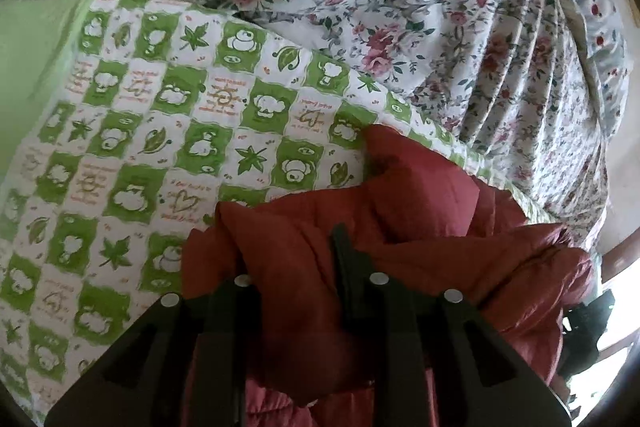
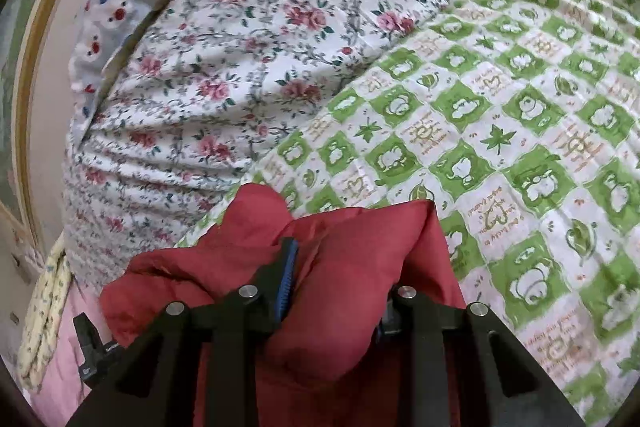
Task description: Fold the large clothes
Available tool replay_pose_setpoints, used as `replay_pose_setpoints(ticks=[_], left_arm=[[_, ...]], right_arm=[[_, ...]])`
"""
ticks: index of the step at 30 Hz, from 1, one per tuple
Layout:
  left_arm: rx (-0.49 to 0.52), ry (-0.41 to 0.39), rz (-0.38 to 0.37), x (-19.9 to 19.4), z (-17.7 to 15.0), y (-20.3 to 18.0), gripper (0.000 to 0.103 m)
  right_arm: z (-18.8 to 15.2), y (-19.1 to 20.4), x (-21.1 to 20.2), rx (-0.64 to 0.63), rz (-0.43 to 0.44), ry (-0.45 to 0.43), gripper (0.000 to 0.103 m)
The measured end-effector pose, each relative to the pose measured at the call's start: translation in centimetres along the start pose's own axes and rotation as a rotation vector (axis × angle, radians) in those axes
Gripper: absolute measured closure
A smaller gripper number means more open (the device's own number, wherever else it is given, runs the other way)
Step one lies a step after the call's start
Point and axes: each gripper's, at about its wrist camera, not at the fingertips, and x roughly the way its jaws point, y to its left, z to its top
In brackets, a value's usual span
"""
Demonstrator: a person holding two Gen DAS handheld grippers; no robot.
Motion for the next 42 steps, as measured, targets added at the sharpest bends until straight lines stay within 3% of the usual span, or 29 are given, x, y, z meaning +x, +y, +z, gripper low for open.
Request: replay_pose_setpoints(ticks=[5, 11, 14, 17, 23, 27, 30, 34, 35, 40, 42], left_arm=[[0.003, -0.002, -0.006, -1.0, 0.0, 0.2, 0.080], [0.043, -0.106, -0.015, -8.0, -2.4, 0.4, 0.059], [0.084, -0.155, -0.040, -11.3, -4.1, -0.3, 0.058], [0.147, -0.151, -0.090, -12.5, -5.8, -2.2, 0.058], [0.364, -0.060, -0.026, -8.9, -9.4, -8.0, 0.058], [0.421, -0.032, 0.132, -4.9, -10.3, -8.8, 0.057], [0.403, -0.040, 0.167, -3.5, -9.6, -8.1, 0.057], [0.388, -0.054, 0.185, -3.0, -9.0, -7.5, 0.057], [0.386, -0.056, 0.189, -2.9, -9.0, -7.4, 0.057], [0.379, -0.063, 0.211, -2.4, -8.8, -7.5, 0.057], [0.368, -0.062, 0.212, -2.4, -8.4, -7.3, 0.057]], right_arm=[[0.5, -0.2, 0.9, 0.013, -0.004, 0.013, 0.073], [0.1, 0.0, 1.2, -0.014, -0.024, -0.001, 0.073], [0.1, 0.0, 1.4, -0.010, -0.035, -0.003, 0.072], [0.2, 0.4, 1.6, -0.026, -0.054, 0.000, 0.071], [0.4, 1.3, 1.3, -0.053, -0.078, 0.008, 0.069], [1.0, 2.8, -0.9, -0.079, -0.054, -0.010, 0.062], [1.2, 4.5, -3.7, -0.116, -0.011, -0.051, 0.051], [0.0, 7.7, -7.6, -0.251, -0.011, -0.135, 0.026], [-0.7, 8.5, -8.3, -0.298, -0.010, -0.153, 0.024], [-5.1, 12.1, -5.2, -0.586, -0.076, 0.016, 0.021], [-5.9, 12.0, -3.1, -0.634, -0.133, 0.082, 0.021]])
